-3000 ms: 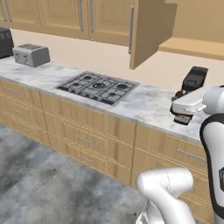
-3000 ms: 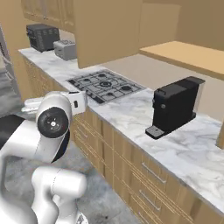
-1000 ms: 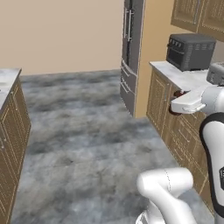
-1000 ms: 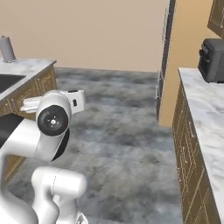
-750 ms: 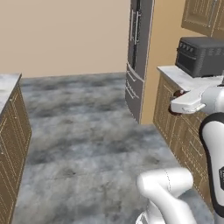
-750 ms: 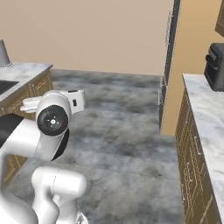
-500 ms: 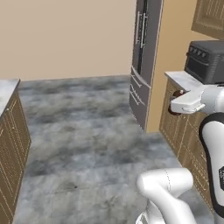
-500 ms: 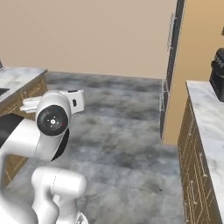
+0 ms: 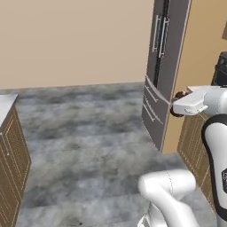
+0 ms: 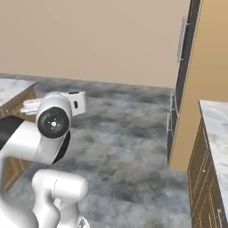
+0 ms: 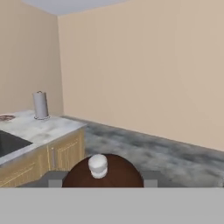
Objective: Retrieve the shaker from the cabinet and place it next the steak on a plate on the dining table.
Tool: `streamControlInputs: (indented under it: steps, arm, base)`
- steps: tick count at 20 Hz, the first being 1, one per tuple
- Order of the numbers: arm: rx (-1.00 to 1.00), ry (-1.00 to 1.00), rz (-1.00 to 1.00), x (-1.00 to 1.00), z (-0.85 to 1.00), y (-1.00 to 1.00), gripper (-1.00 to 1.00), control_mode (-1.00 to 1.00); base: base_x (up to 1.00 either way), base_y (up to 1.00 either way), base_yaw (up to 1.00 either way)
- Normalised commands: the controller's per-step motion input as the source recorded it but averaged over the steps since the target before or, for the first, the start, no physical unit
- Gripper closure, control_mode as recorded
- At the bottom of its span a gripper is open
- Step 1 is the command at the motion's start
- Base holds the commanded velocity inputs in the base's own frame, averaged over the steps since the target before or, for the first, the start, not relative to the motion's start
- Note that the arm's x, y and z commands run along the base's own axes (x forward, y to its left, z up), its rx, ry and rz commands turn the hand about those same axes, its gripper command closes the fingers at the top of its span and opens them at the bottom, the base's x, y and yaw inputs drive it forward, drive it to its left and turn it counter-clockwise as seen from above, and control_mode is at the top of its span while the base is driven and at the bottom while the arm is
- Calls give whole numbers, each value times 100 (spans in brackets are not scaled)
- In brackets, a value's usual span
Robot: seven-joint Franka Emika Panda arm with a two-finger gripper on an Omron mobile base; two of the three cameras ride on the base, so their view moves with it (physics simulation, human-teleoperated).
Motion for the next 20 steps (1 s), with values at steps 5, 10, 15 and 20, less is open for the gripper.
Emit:
streamControlInputs:
  steps: [5,10,15,20]
  arm:
    - [0,0,0,0,0,0,100,100]
    - [0,0,0,0,0,0,100,100]
    - [0,0,0,0,0,0,100,100]
    - [0,0,0,0,0,0,100,100]
  base:
    - [100,0,19]
    - [100,0,30]
    - [100,0,32]
    - [100,0,29]
